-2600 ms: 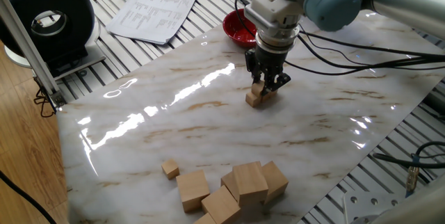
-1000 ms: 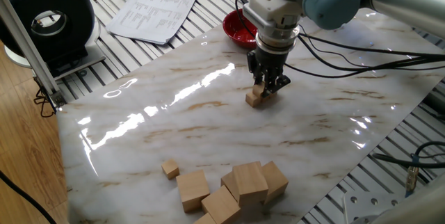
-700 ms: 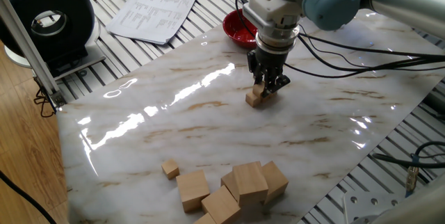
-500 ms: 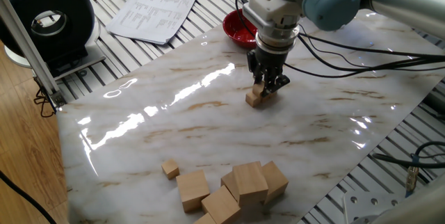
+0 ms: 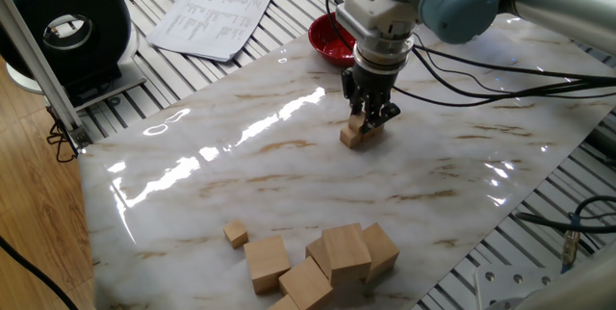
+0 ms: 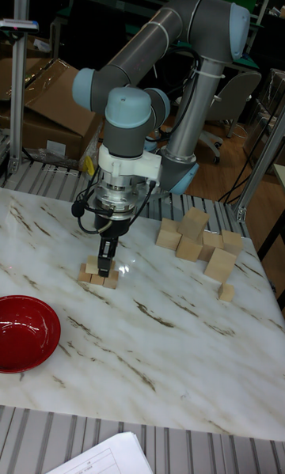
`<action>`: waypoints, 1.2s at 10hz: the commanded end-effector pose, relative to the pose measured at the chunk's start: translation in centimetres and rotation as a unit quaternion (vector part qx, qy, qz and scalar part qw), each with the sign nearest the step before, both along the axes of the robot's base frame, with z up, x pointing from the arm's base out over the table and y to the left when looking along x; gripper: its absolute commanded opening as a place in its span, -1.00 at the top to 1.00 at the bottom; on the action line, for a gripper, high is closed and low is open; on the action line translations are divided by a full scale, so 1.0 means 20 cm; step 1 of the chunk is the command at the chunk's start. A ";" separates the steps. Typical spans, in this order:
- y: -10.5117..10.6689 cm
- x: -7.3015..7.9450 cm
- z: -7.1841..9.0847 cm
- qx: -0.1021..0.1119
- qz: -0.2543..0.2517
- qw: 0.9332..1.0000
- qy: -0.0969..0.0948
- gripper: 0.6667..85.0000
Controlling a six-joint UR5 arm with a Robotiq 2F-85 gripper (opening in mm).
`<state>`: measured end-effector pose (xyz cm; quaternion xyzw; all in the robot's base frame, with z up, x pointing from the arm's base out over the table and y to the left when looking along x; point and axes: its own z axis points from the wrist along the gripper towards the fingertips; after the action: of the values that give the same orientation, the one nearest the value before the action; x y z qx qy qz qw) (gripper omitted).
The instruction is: Stack the blocks into a pyramid shape
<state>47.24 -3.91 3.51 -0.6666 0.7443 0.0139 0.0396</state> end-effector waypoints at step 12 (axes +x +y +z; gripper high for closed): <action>0.03 -0.03 0.01 0.012 -0.011 1.000 0.012 0.95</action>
<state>46.75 -3.45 3.48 -0.6582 0.7514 0.0268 0.0375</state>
